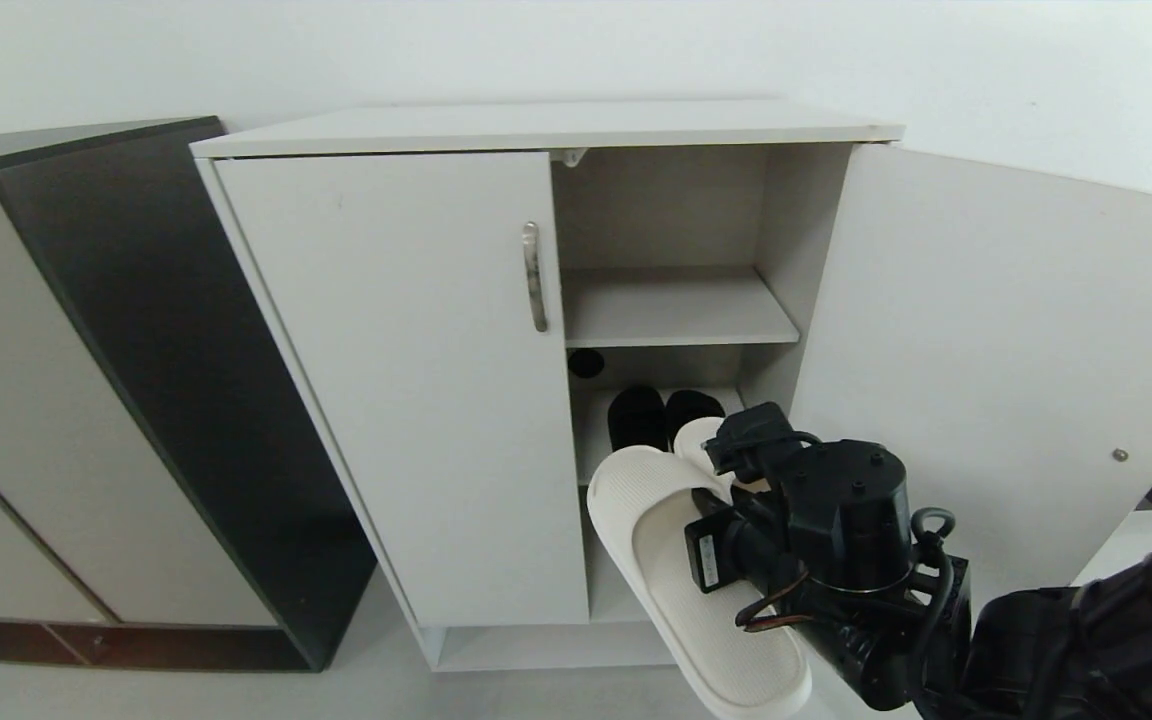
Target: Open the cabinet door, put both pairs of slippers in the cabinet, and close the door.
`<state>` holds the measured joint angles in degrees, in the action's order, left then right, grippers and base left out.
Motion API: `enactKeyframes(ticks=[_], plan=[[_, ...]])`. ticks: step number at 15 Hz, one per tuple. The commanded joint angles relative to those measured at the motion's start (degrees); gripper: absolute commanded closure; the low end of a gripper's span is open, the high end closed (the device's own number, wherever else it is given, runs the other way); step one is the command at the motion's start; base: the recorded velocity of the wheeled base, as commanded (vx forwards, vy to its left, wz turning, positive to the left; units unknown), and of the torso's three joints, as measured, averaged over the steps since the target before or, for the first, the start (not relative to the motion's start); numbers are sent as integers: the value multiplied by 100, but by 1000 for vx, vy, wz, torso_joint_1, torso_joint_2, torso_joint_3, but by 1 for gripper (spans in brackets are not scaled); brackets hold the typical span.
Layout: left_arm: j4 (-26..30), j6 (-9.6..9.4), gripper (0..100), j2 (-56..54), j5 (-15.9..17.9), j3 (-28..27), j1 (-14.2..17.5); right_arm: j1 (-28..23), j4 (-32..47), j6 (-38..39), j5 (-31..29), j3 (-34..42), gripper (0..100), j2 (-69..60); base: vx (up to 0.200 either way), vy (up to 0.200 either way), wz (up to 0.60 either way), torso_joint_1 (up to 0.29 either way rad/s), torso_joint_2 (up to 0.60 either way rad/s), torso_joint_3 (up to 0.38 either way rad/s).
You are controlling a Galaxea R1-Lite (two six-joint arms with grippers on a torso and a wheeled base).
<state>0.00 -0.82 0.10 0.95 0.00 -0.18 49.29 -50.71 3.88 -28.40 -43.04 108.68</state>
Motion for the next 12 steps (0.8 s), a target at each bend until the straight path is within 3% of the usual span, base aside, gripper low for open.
enactKeyframes(ticks=[1, 4, 7, 9, 12], plan=[[-9, -6, 100, -1, 2, 0, 9, 2, -9, 8, 2, 7, 100, 92, 0, 0, 0, 0, 0, 0], [-9, 3, 100, -1, -7, 0, 1, 20, -132, 25, -69, -371, 100, 321, 0, 0, 0, 0, 0, 0], [-9, 3, 100, -1, 2, 0, 9, 81, 1345, 500, -122, -1233, 100, -22, 0, 0, 0, 0, 0, 0], [-9, 3, 100, -1, 10, 0, 9, 151, 3190, 913, -877, -2410, 100, -110, 0, 0, 0, 0, 0, 0], [-9, 3, 100, -1, 2, 0, 9, 160, 3709, 975, -1695, -3307, 100, 57, 0, 0, 0, 0, 0, 0]])
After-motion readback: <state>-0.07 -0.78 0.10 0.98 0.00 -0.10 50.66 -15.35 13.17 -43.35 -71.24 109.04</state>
